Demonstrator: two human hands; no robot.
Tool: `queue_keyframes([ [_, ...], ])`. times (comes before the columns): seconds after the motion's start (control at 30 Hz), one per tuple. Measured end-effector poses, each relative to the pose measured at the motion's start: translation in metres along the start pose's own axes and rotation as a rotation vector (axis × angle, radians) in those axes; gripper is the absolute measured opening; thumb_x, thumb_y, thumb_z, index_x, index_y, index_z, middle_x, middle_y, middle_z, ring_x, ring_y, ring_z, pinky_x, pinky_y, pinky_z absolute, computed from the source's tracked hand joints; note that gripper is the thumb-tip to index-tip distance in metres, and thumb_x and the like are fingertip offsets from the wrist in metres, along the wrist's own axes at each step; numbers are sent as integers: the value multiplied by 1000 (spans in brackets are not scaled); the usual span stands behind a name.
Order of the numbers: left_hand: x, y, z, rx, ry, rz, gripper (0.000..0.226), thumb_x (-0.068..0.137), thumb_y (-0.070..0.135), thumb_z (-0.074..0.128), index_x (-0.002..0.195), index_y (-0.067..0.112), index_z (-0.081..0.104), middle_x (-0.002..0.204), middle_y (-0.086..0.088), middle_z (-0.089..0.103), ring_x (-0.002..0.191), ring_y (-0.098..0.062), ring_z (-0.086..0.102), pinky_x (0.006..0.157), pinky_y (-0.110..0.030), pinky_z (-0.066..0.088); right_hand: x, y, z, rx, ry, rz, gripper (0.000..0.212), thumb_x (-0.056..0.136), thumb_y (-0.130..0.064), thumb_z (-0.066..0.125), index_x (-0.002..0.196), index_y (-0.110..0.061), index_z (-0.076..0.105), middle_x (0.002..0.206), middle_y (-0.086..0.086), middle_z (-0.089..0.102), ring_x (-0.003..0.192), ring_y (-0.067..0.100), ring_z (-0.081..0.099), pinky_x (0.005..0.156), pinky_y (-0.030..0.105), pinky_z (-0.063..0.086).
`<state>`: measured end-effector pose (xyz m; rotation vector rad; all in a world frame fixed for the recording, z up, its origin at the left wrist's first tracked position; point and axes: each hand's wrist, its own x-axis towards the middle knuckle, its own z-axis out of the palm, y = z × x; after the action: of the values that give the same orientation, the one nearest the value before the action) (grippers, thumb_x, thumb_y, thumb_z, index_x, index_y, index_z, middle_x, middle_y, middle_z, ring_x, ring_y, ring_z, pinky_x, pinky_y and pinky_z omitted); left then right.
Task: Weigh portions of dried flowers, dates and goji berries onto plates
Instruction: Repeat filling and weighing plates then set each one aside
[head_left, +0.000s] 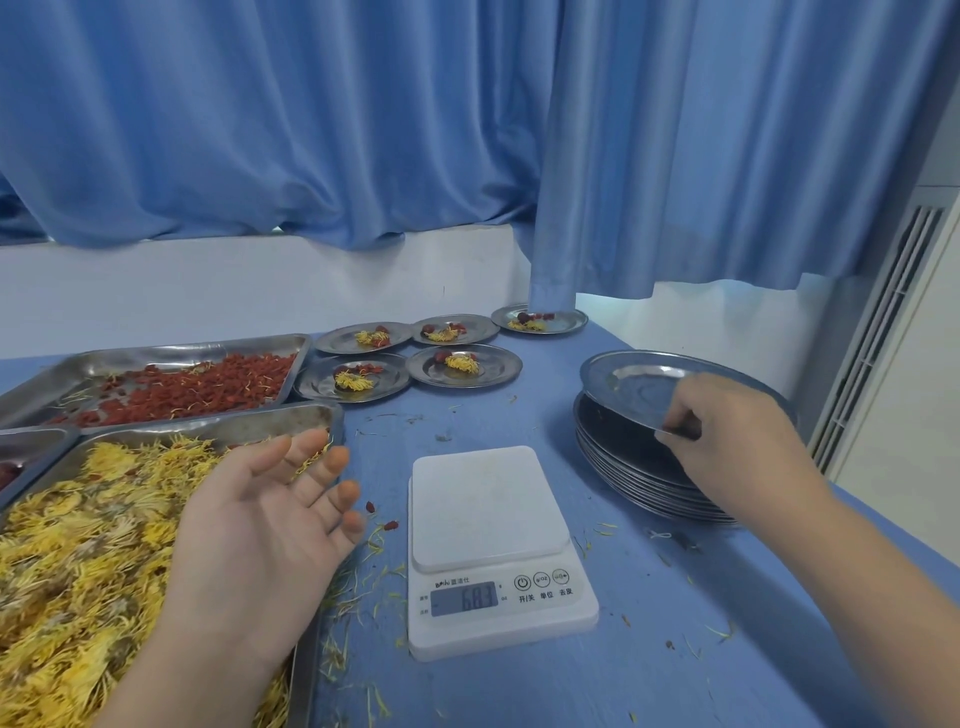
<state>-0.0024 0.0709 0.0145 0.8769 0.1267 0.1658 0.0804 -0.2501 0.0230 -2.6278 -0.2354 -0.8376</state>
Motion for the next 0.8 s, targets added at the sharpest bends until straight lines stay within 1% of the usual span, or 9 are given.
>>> queue_keyframes([
  [0.13,0,-1,0,-1,3,1,20,85,31,52,92,18,64,82,-3,64,64,-19,59,67,-33,40,0,1,3,84,-118,41,36,67,-20,84,60,-21,49,64,-9,53,63,4,48,54,24,33],
  [0.23,0,-1,1,-1,4,1,20,86,31,52,92,17,64,83,-3,64,64,-19,58,67,-33,40,-2,1,6,79,-173,49,37,65,-28,85,61,-22,49,63,-9,55,62,3,49,51,22,29],
  [0.3,0,-1,1,1,2,1,20,86,31,51,93,17,64,83,-3,64,65,-19,58,67,-33,40,-1,1,6,131,-174,64,36,64,-31,86,62,-23,51,63,-9,56,61,4,50,52,21,31],
  [0.37,-1,-1,1,0,0,0,20,86,31,51,93,17,64,82,-3,64,65,-19,58,67,-32,40,0,3,4,197,-174,66,31,67,-28,85,65,-25,55,65,-9,58,62,3,51,54,18,34],
  [0.43,-1,-1,1,0,0,-2,20,87,31,50,94,17,63,82,-3,64,65,-19,58,67,-32,40,0,4,3,202,-162,35,25,72,-19,82,70,-27,59,68,-9,58,64,2,51,58,15,36],
  [0.53,-1,-1,1,0,-1,0,20,87,30,50,95,17,63,81,-3,64,65,-19,57,67,-33,40,-1,3,3,117,-68,-81,17,75,-4,77,75,-17,66,70,-11,52,65,10,50,62,22,37],
  [0.63,-1,-1,1,3,1,3,20,86,30,51,95,17,63,81,-3,64,64,-19,58,67,-32,41,-2,-2,1,40,72,-244,14,73,1,77,71,-7,65,69,-1,51,66,23,49,62,32,40],
  [0.73,-1,0,1,8,0,4,18,85,30,52,93,17,63,81,-3,64,64,-18,58,66,-32,41,-7,-14,3,56,204,-409,13,72,3,77,72,-6,69,69,3,56,65,29,52,62,33,41],
  [0.8,-2,0,1,10,3,10,17,86,30,51,92,18,63,80,-3,63,64,-18,57,65,-32,41,-12,-25,7,43,279,-510,8,75,0,72,73,-8,70,69,3,59,67,30,53,64,36,42],
])
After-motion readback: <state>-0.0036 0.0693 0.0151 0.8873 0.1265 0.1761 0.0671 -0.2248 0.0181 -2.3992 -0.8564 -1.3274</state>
